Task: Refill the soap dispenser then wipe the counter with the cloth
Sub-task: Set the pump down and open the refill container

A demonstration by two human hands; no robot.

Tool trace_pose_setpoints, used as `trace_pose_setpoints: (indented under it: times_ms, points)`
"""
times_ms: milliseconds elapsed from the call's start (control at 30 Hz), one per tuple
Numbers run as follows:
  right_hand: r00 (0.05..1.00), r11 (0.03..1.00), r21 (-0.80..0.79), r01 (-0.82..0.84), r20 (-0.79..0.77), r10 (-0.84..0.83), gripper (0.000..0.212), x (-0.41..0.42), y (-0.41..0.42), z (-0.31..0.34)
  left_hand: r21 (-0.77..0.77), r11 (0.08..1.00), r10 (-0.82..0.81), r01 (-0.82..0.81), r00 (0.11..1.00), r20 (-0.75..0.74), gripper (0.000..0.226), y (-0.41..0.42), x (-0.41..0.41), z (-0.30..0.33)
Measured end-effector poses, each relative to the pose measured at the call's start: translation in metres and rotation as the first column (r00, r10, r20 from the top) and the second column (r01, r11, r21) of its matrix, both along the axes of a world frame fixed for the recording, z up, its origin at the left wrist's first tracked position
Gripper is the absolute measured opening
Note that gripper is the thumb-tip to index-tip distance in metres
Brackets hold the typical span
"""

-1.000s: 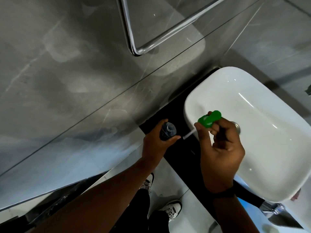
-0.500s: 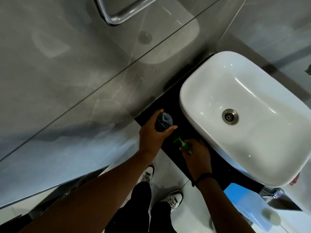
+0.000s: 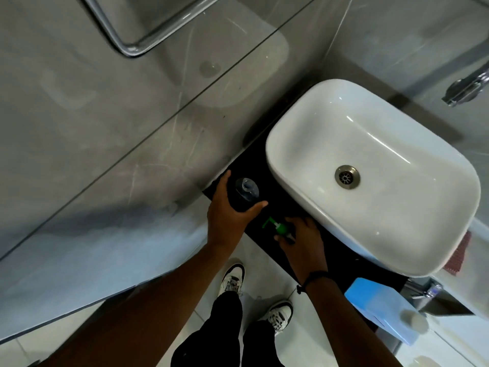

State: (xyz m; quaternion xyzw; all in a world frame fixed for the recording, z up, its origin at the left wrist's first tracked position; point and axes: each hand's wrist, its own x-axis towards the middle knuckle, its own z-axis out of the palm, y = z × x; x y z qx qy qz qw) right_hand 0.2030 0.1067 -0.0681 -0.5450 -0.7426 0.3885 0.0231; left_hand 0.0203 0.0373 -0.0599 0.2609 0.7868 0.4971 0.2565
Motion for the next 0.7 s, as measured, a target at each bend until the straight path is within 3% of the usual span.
trace_pose_setpoints:
  times_ms: [200, 333, 433, 533, 700]
  points:
    - [0.998, 0.994, 0.097, 0.042, -0.041, -0.038, 0.046, 0.036, -0.016, 0.054, 0.007, 1.0, 0.004, -0.004, 0.998, -0.067, 0.109, -0.048, 0.041, 0.019]
    - [0.994, 0.975, 0.202, 0.093, -0.07, -0.081, 0.043, 0.071, -0.026, 0.108, -0.01, 0.981, -0.192, 0.192, 0.98, -0.052, 0.103, -0.069, 0.092, 0.033]
    - [0.989, 0.939, 0.313, 0.141, -0.013, -0.145, 0.042, 0.115, -0.03, 0.143, -0.012, 0.891, -0.453, 0.453, 0.891, -0.013, 0.103, -0.065, 0.137, 0.04]
    - [0.966, 0.919, 0.317, 0.232, 0.037, -0.257, 0.042, 0.167, -0.031, 0.16, -0.015, 0.775, -0.632, 0.632, 0.775, 0.014, 0.104, -0.05, 0.185, 0.046]
    - [0.949, 0.943, 0.183, 0.279, 0.1, -0.3, 0.047, 0.213, -0.038, 0.149, -0.005, 0.708, -0.706, 0.706, 0.708, -0.027, 0.108, -0.027, 0.249, 0.04]
